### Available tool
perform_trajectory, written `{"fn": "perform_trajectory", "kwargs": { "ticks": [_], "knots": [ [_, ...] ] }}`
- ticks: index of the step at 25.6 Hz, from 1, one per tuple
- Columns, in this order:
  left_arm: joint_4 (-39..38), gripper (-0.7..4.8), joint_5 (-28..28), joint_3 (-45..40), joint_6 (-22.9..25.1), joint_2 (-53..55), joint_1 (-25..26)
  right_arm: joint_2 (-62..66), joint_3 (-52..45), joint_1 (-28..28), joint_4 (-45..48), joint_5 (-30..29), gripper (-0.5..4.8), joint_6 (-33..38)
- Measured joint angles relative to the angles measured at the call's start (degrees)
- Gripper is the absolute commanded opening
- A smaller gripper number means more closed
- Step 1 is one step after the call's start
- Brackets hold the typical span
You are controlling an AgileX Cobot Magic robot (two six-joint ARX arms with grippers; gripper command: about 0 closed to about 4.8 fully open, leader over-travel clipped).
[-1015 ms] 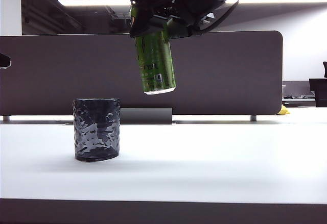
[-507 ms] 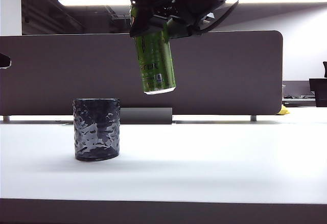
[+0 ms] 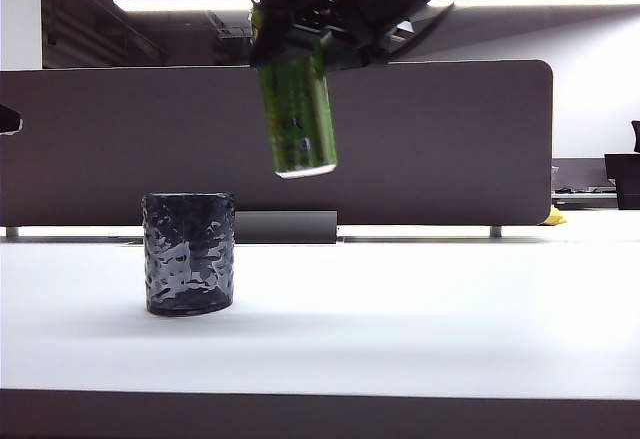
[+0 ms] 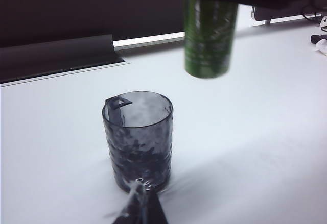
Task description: Pick up the metal can, pour some water into the cup, then place the can back on the table.
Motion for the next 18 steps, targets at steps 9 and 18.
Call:
{"fn": "perform_trajectory", "kwargs": {
  "ticks": [9, 18],
  "knots": [
    [-0.02, -0.05, 0.00, 0.00, 0.00, 0.00, 0.02, 2.82, 4.90, 0.50, -3.02, -1.01, 2.91, -2.64],
    [-0.02, -0.05, 0.00, 0.00, 0.00, 0.00, 0.02, 5.51, 7.23, 1.14, -7.45, -0.98, 2.91, -5.42]
  ]
}}
